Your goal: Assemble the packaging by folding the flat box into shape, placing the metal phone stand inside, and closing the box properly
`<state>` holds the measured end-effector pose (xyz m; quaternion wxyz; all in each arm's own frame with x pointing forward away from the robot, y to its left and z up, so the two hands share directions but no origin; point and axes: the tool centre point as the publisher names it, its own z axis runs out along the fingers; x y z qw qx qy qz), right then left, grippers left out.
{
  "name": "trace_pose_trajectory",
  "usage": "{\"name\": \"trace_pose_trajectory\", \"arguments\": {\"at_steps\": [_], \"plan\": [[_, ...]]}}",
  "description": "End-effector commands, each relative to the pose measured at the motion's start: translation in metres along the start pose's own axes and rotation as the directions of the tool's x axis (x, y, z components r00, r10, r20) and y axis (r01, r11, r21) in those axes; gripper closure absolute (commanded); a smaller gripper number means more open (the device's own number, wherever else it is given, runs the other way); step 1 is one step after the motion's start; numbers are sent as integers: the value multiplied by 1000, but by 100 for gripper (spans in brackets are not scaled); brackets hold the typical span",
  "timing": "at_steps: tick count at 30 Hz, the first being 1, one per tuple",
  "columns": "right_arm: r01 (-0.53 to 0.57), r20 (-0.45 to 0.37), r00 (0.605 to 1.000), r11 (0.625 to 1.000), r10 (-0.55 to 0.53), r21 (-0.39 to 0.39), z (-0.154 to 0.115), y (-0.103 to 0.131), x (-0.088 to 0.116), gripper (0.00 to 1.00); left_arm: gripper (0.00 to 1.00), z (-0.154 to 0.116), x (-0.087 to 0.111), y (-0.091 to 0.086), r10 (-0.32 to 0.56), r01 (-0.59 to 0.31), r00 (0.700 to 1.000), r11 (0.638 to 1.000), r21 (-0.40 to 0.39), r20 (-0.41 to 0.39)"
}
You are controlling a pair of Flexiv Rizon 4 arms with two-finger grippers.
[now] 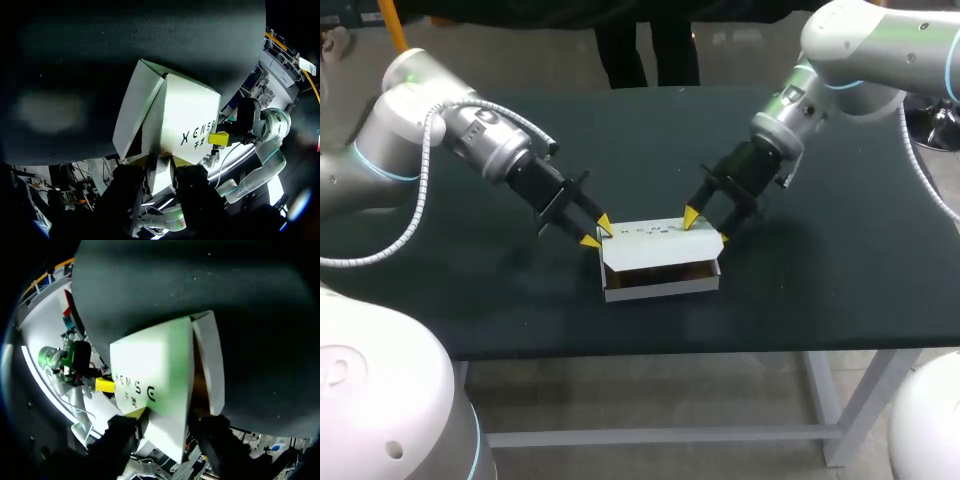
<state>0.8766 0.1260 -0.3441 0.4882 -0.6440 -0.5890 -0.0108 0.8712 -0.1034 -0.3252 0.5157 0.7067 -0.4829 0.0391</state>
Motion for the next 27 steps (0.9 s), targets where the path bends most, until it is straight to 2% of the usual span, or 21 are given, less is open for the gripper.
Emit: {"name": "trace_pose_trajectory", "arguments": {"at_steps": [1,7,11,15,27], "plan": [[1,2,1000,1000,-1,-1,2,1,0,42,71,0,0,2,1,-1,1000,1000,4,3],[10,9,1000,1000,-10,-4,3,0,-1,41,70,1,-2,2,1,-1,1000,1000,11,4],[17,15,1000,1000,-17,-7,4,0,-2,41,65,1,-3,3,0,0,1000,1000,17,8],[26,21,999,1000,-26,-12,4,-1,-2,41,58,2,-3,5,4,-4,1000,999,49,15],[44,38,998,999,-43,-22,5,-1,-2,39,51,-9,-6,14,9,-11,1000,994,112,20]]}}
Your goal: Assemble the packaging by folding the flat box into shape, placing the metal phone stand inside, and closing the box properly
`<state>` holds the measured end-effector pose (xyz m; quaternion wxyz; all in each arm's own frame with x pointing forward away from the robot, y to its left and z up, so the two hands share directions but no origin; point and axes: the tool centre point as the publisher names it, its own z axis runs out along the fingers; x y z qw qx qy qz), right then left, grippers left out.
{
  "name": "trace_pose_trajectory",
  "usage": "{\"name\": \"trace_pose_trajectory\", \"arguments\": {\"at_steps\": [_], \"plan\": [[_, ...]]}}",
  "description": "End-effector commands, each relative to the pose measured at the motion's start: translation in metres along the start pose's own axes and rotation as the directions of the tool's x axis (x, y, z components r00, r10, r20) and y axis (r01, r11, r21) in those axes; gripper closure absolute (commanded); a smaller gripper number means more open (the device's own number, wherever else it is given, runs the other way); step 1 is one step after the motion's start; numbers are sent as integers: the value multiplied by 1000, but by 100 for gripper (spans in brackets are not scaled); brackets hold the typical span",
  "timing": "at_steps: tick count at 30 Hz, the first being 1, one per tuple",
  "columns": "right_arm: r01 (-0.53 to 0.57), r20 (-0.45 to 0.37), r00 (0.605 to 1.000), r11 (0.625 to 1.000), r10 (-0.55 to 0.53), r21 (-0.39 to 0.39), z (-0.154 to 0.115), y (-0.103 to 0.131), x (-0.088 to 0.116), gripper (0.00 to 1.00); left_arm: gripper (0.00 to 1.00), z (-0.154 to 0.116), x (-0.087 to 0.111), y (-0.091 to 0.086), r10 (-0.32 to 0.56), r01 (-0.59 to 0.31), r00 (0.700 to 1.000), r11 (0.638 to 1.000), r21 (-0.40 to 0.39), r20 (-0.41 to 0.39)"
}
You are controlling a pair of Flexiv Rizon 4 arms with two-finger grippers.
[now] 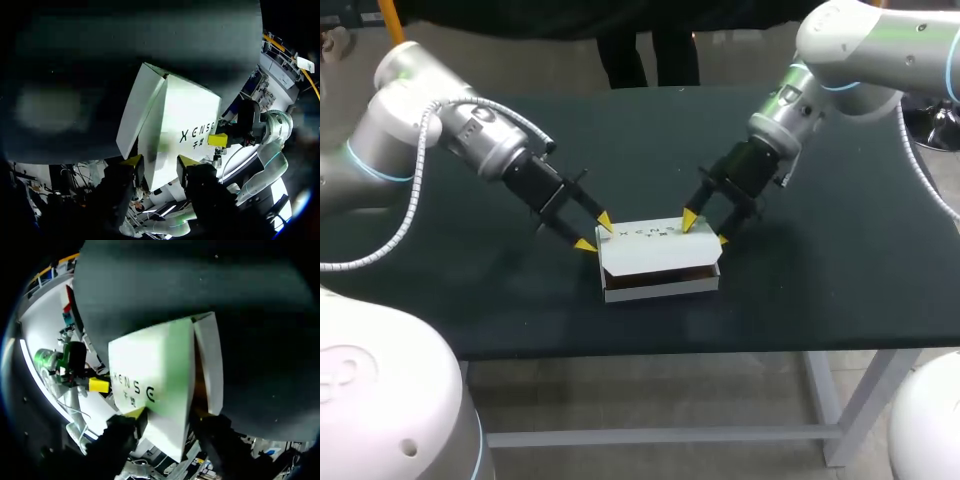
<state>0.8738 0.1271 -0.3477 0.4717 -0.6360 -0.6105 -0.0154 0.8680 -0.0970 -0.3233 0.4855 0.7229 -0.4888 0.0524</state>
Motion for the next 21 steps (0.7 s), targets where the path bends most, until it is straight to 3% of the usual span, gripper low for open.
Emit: {"name": "trace_pose_trajectory", "arguments": {"at_steps": [1,8,13,21], "plan": [[4,5,1000,1000,-4,-5,1,-1,1,38,49,-7,-2,11,4,-4,1000,999,52,4],[11,6,1000,1000,-11,-8,1,0,0,38,42,-13,0,17,38,-41,999,996,80,36],[16,7,1000,1000,-16,-11,1,0,-1,38,28,-17,4,23,77,-84,995,991,107,69],[18,12,1000,1000,-18,-7,3,2,-3,38,23,-20,11,31,140,-157,982,979,132,126]]}}
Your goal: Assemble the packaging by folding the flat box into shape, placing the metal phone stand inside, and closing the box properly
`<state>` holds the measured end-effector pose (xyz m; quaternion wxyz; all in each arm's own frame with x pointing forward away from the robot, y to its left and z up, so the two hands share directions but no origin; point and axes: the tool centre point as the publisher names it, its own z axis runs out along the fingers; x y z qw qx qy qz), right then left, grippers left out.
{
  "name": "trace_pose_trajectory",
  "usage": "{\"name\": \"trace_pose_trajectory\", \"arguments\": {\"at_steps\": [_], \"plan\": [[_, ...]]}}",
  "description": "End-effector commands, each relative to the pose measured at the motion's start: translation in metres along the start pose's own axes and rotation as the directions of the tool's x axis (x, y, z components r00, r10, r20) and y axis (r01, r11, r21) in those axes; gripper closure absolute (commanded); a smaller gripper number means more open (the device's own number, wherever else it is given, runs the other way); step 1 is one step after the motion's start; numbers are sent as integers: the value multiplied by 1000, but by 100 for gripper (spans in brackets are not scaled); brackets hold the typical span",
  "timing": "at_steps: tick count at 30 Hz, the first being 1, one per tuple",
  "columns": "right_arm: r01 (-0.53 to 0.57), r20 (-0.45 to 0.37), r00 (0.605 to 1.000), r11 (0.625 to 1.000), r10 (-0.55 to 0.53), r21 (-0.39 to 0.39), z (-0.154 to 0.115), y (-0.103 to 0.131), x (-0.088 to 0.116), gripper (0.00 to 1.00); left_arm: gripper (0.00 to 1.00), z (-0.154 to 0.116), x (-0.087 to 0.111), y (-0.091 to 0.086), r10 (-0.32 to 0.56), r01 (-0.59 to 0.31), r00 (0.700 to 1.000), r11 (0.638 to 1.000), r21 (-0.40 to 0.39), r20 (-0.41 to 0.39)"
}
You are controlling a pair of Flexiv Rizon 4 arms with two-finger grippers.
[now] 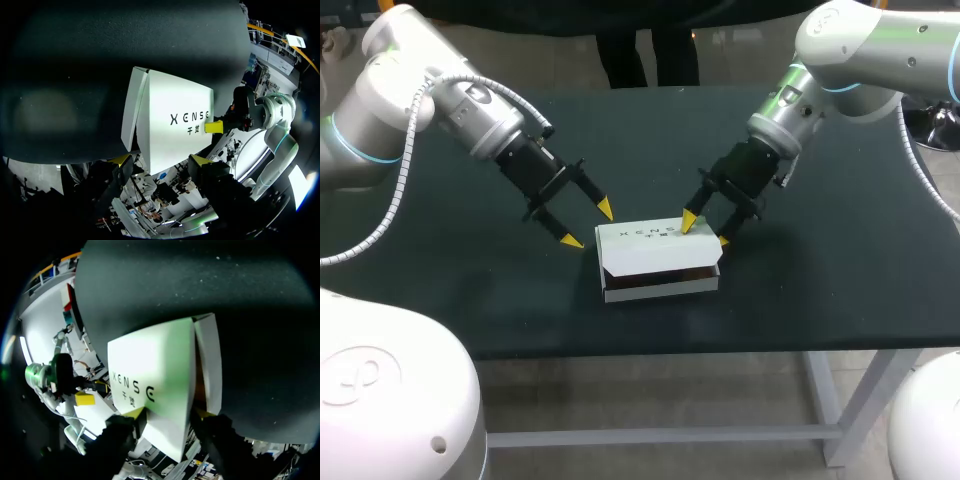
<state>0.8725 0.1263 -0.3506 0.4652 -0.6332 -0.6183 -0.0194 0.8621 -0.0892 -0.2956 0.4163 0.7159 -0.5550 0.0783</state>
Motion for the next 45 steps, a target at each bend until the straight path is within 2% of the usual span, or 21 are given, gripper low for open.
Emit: {"name": "trace_pose_trajectory", "arguments": {"at_steps": [1,4,7,12,20,22,25,26,28,29,30,35,39,42,45], "plan": [[1,1,1000,1000,-1,3,1,1,-1,38,23,-4,5,9,21,-22,999,999,36,31],[3,0,1000,1000,-3,2,1,1,-1,40,18,-6,8,12,66,-69,996,997,44,61],[5,1,1000,1000,-5,1,1,1,-1,39,0,-8,11,15,121,-126,989,991,50,88],[3,0,1000,1000,-3,1,0,2,-2,40,0,-13,16,23,228,-235,965,971,45,131],[4,-2,1000,1000,-4,1,0,2,-2,43,0,-16,26,31,348,-367,907,929,40,236],[4,-2,1000,1000,-4,1,0,2,-2,42,0,-18,29,33,387,-407,882,913,22,270],[4,-2,1000,1000,-4,1,0,2,-2,44,0,-20,32,35,454,-483,828,876,7,329],[4,-2,1000,1000,-4,1,0,2,-2,43,0,-18,33,36,488,-518,792,855,-18,367],[4,-2,1000,1000,-4,1,0,2,-2,42,0,-17,35,38,528,-568,750,823,-21,398],[4,-2,1000,1000,-4,1,0,2,-2,42,0,-15,37,38,564,-606,706,794,-45,429],[4,-2,1000,1000,-4,1,0,2,-2,42,0,-13,37,39,589,-634,679,772,-54,439],[4,-2,1000,1000,-4,1,0,2,-2,43,0,-10,43,38,656,-712,579,696,-92,484],[4,-2,1000,1000,-4,1,0,2,-2,46,0,-5,45,43,708,-773,463,617,-147,534],[4,-2,1000,1000,-4,1,0,2,-2,45,0,1,44,51,717,-780,381,588,-213,584],[4,-2,1000,1000,-4,1,0,2,-2,47,0,1,44,51,717,-780,381,588,-213,584]]}}
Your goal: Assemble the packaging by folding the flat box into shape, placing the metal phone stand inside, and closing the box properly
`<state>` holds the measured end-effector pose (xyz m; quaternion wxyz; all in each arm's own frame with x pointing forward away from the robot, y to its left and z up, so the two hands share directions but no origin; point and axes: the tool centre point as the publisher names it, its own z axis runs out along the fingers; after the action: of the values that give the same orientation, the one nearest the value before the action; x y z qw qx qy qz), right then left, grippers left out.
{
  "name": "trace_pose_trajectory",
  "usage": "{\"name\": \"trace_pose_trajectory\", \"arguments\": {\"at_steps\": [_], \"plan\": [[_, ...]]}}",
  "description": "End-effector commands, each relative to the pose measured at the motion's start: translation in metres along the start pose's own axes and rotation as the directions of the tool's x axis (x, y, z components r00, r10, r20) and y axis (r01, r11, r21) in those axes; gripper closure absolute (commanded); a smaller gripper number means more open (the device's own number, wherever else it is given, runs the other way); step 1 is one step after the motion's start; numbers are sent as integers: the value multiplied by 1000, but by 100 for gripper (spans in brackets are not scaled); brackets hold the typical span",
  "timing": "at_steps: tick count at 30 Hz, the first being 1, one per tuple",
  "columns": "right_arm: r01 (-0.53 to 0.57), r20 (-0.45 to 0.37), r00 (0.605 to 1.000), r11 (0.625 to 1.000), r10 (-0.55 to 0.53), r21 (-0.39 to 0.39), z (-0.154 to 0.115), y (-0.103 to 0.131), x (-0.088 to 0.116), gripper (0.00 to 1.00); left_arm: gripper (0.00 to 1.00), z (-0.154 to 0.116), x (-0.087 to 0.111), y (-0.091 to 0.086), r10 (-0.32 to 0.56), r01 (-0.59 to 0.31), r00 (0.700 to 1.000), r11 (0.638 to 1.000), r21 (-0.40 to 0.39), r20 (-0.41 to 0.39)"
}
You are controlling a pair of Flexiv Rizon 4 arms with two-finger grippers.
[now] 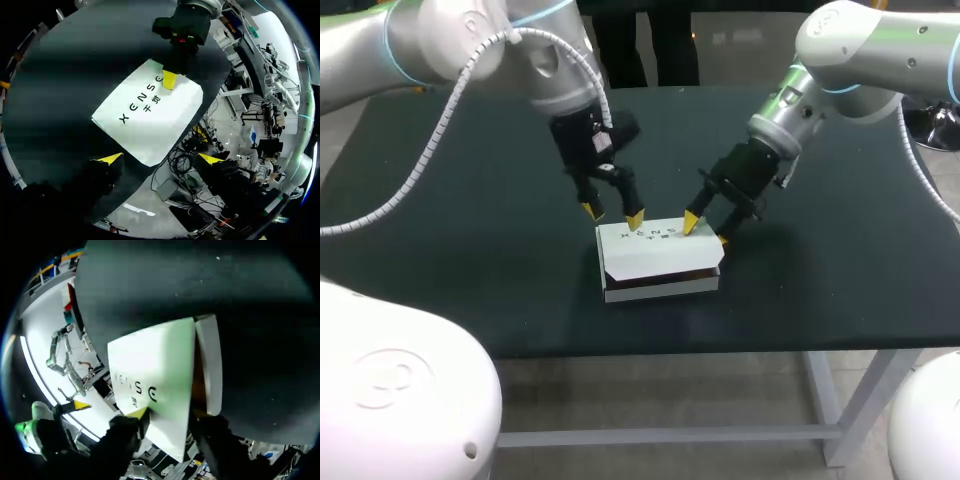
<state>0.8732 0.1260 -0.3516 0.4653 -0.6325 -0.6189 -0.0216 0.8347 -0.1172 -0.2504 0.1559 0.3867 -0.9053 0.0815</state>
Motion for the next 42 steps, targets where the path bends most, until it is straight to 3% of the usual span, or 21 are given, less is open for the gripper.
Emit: {"name": "trace_pose_trajectory", "arguments": {"at_steps": [1,11,12,16,20,22,23,28,33,42], "plan": [[0,0,1000,1000,0,2,0,1,-1,47,0,-3,6,-4,3,-1,990,1000,-16,141],[0,0,1000,1000,0,2,0,1,-1,51,0,0,4,-5,-4,5,988,1000,-10,152],[0,0,1000,1000,0,2,0,1,-1,51,0,3,1,-5,62,-60,984,998,-16,167],[0,0,1000,1000,0,2,0,1,-1,51,0,6,-7,-4,131,-133,979,991,0,157],[0,0,1000,1000,0,2,0,1,-1,50,0,9,-8,-1,270,-271,943,962,-22,196],[0,0,1000,1000,0,2,0,1,-1,50,0,10,-9,-1,283,-284,943,959,-22,177],[0,0,1000,1000,0,2,0,1,-1,50,0,11,-10,-1,329,-329,926,944,-33,185],[0,0,1000,1000,0,2,0,1,-1,51,0,16,-10,-1,389,-388,898,920,-48,208],[0,0,1000,1000,0,2,0,1,-1,51,0,22,-6,-2,363,-345,892,932,-113,268],[0,0,1000,1000,0,2,0,1,-1,51,0,22,-6,-2,363,-345,892,932,-113,268]]}}
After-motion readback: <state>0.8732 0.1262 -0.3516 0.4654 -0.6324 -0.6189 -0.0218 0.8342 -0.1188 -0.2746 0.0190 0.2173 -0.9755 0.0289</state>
